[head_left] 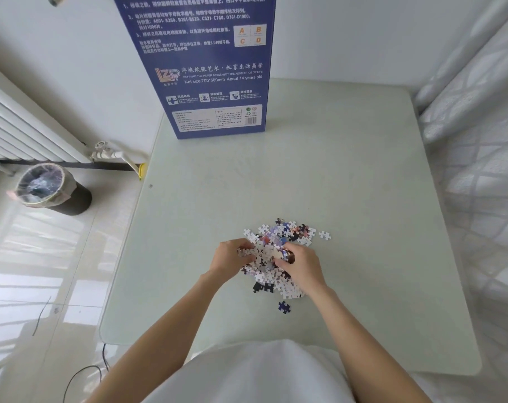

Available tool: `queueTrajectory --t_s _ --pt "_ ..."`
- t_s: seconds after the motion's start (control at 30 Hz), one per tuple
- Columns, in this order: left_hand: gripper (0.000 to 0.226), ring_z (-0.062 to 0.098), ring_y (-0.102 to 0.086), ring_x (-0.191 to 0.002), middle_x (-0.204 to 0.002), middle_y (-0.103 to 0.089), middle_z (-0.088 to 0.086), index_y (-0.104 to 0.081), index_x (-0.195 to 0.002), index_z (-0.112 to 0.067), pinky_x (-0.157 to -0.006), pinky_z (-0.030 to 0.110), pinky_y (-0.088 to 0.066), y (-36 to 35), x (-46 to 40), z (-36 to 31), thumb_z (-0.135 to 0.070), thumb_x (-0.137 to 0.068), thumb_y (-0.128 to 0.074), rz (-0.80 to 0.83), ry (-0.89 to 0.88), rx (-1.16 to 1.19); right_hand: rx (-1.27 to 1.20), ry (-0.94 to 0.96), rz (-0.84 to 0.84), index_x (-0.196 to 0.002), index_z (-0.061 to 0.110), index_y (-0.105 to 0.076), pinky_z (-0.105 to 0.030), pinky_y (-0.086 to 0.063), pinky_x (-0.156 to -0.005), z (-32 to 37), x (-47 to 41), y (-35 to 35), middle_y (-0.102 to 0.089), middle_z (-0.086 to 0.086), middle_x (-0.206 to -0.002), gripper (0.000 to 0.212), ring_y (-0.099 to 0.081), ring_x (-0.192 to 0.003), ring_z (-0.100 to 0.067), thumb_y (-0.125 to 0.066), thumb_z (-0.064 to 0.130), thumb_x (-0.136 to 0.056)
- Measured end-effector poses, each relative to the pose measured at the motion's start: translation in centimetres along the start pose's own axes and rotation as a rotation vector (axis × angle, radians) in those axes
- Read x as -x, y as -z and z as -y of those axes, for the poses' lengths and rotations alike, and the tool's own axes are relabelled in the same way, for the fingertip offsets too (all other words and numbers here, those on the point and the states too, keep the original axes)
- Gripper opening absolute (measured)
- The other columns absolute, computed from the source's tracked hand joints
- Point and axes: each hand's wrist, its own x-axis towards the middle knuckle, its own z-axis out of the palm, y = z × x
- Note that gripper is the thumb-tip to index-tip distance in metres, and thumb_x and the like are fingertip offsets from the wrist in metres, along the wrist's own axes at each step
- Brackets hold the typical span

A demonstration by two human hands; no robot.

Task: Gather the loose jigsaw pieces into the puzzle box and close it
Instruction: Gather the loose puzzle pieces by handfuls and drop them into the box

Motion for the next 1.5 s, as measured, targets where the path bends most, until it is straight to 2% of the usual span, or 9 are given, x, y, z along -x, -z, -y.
queueTrajectory --t_s 0.07,0.17,0.27,0.4,0.6,0.8,1.0,1.13,1.5 --pt "0.023 0.009 -0.052 -0.078 -0.101 -0.066 -0.004 -0.067 -0.106 -0.019 -0.064 0.017 -0.035 0.3 0.0 0.3 -0.02 -0.083 -0.068 0.008 0.001 -0.002 -0.004 -0.005 0.01 -0.129 0.011 -0.053 -0.023 -0.043 -0.086 0.1 -0.1 0.4 -0.064 -0.006 -0.117 0.049 -0.061 -0.09 -0.008 -0.066 0.028 -0.085" --pt "0.018 0.01 -0.055 -0.08 -0.096 -0.068 -0.005 -0.068 -0.1 -0.022 -0.063 0.016 -0.037 1.4 -0.1 0.0 -0.021 -0.082 -0.069 0.008 -0.028 0.012 -0.002 0.012 0.016 -0.123 0.012 -0.057 -0.011 -0.038 -0.061 0.8 -0.8 1.5 -0.064 0.007 -0.078 0.045 -0.042 -0.051 0.002 -0.066 0.033 -0.084" --pt "0.013 0.009 -0.06 -0.085 -0.089 -0.067 -0.013 -0.068 -0.094 -0.026 -0.072 0.019 -0.043 4.0 -0.4 -1.4 -0.022 -0.081 -0.07 -0.024 -0.122 0.056 -0.019 0.078 0.024 -0.123 0.013 -0.058 -0.01 -0.042 -0.067 2.4 -1.6 3.8 -0.068 0.004 -0.095 0.047 -0.043 -0.053 0.007 -0.067 0.035 -0.083" --pt "0.012 -0.001 -0.06 -0.083 -0.087 -0.067 -0.02 -0.067 -0.087 -0.032 -0.074 0.014 -0.046 10.1 -1.0 -5.1 -0.023 -0.08 -0.072 -0.11 -0.284 0.158 -0.151 0.24 0.001 -0.096 0.015 -0.066 -0.01 -0.037 -0.055 7.2 -3.4 8.9 -0.065 0.011 -0.075 0.026 -0.051 -0.053 0.005 -0.072 0.032 -0.078" --pt "0.015 -0.005 -0.06 -0.079 -0.087 -0.066 -0.019 -0.068 -0.088 -0.026 -0.071 0.012 -0.049 22.2 -3.3 -12.7 -0.016 -0.078 -0.074 -0.346 -0.551 0.242 -0.318 0.453 -0.122 -0.08 0.029 -0.063 -0.029 -0.048 -0.067 17.9 -8.7 18.1 -0.068 -0.008 -0.079 0.018 -0.057 -0.066 -0.01 -0.077 0.019 -0.074" --pt "0.012 0.001 -0.062 -0.083 -0.09 -0.066 -0.014 -0.068 -0.093 -0.026 -0.074 0.012 -0.049 33.6 -8.0 -20.3 -0.022 -0.081 -0.07 -0.623 -0.727 0.171 -0.277 0.65 -0.324 -0.087 0.03 -0.063 -0.046 -0.054 -0.077 27.5 -16.4 24.7 -0.069 0.005 -0.082 0.02 -0.066 -0.077 -0.02 -0.077 0.025 -0.074" --pt "0.013 -0.006 -0.059 -0.063 -0.08 -0.067 -0.009 -0.069 -0.089 -0.022 -0.059 0.007 -0.044 39.4 -12.6 -23.7 -0.015 -0.079 -0.071 -0.706 -0.695 0.248 -0.276 0.695 -0.407 -0.084 0.028 -0.064 -0.048 -0.053 -0.077 32.8 -22.5 27.6 -0.071 -0.003 -0.086 0.019 -0.067 -0.082 -0.029 -0.077 0.029 -0.07" --pt "0.013 0.001 -0.056 -0.067 -0.081 -0.066 -0.006 -0.07 -0.088 -0.026 -0.062 0.013 -0.043 40.4 -14.5 -22.2 -0.017 -0.078 -0.072 -0.662 -0.649 0.016 -0.107 0.709 -0.414 -0.086 0.022 -0.064 -0.027 -0.047 -0.07 34.2 -24.6 27.8 -0.066 0.002 -0.079 0.017 -0.06 -0.071 -0.017 -0.077 0.026 -0.074" --pt "0.025 0.022 -0.06 -0.072 -0.072 -0.066 0.0 -0.07 -0.084 -0.027 -0.061 0.03 -0.042 40.1 -15.2 -20.2 -0.049 -0.085 -0.058 -0.655 -0.54 -0.424 0.545 0.743 -0.256 -0.114 0.017 -0.055 -0.03 -0.038 -0.063 35.9 -25.5 26.6 -0.059 -0.002 -0.092 0.031 -0.055 -0.081 -0.023 -0.064 0.024 -0.086"
